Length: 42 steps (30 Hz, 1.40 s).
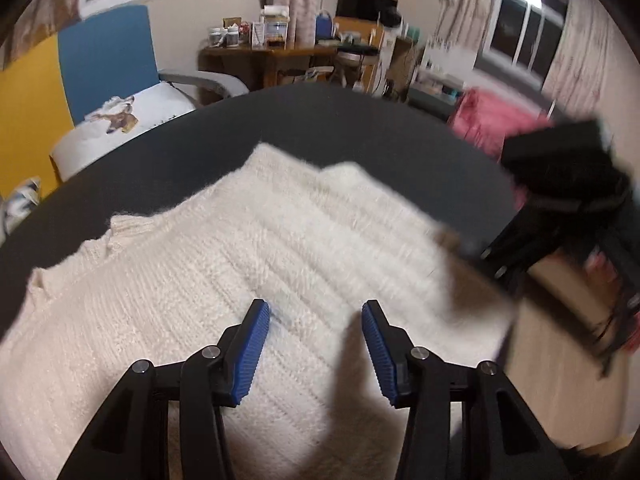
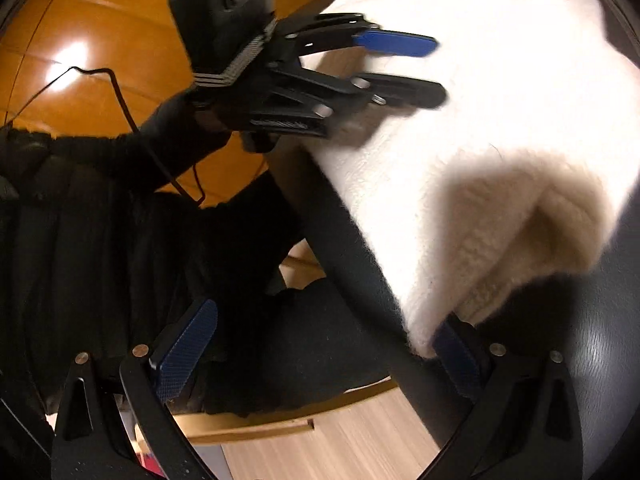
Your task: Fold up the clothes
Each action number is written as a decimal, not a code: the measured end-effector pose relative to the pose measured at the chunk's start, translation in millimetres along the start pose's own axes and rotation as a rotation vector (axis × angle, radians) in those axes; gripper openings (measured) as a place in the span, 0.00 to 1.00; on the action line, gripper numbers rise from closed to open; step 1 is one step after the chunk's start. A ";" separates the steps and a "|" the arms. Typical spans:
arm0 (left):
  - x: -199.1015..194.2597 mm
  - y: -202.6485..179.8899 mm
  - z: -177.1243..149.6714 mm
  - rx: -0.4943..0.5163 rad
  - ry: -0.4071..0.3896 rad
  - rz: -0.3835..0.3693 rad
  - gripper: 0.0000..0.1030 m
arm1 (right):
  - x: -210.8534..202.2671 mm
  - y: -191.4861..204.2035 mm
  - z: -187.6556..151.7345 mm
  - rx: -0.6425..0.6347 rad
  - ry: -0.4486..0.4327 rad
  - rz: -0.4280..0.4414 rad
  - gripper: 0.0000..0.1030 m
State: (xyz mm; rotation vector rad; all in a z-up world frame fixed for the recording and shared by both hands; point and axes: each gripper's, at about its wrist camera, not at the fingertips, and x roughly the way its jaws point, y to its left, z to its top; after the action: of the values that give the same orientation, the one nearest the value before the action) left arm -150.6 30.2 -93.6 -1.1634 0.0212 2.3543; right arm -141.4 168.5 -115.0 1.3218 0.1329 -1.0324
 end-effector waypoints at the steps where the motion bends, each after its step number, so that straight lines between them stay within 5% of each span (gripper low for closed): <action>1: -1.9 2.4 2.3 -0.020 -0.006 -0.012 0.48 | -3.7 2.5 -3.0 0.006 -0.017 -0.015 1.00; 8: -3.2 22.9 31.4 -0.143 -0.072 -0.088 0.48 | -62.7 -11.7 -18.8 0.093 -0.306 -0.112 1.00; 11: 5.9 12.6 49.1 -0.073 -0.085 -0.099 0.48 | -75.0 -30.4 -26.0 0.216 -0.488 -0.032 1.00; 15: 28.5 -9.4 66.2 0.049 -0.064 -0.104 0.48 | -58.8 -33.7 -29.0 0.362 -0.611 -0.098 1.00; 18: 42.8 -0.3 61.5 -0.010 -0.049 -0.167 0.48 | -46.3 -29.0 -26.1 0.427 -0.698 -0.120 1.00; 26: 72.2 36.1 46.5 -0.227 -0.037 -0.350 0.41 | -44.1 -36.3 -28.6 0.609 -1.107 -0.119 1.00; 30: 76.6 36.0 45.3 -0.222 -0.027 -0.331 0.38 | -51.3 -26.7 -31.8 0.592 -1.299 -0.102 1.00; 37: 71.2 26.4 52.1 -0.195 -0.012 -0.286 0.40 | -51.6 -32.3 -14.1 0.751 -1.237 -0.190 0.99; 42: 46.5 32.7 91.5 -0.089 -0.029 -0.329 0.48 | -56.0 -17.1 -27.2 0.634 -1.062 -0.276 0.99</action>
State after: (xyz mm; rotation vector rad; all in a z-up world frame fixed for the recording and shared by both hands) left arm -256.2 43.2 -77.1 -1.0810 -0.2676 2.0972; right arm -172.8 223.3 -101.4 1.1352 -0.8967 -1.9909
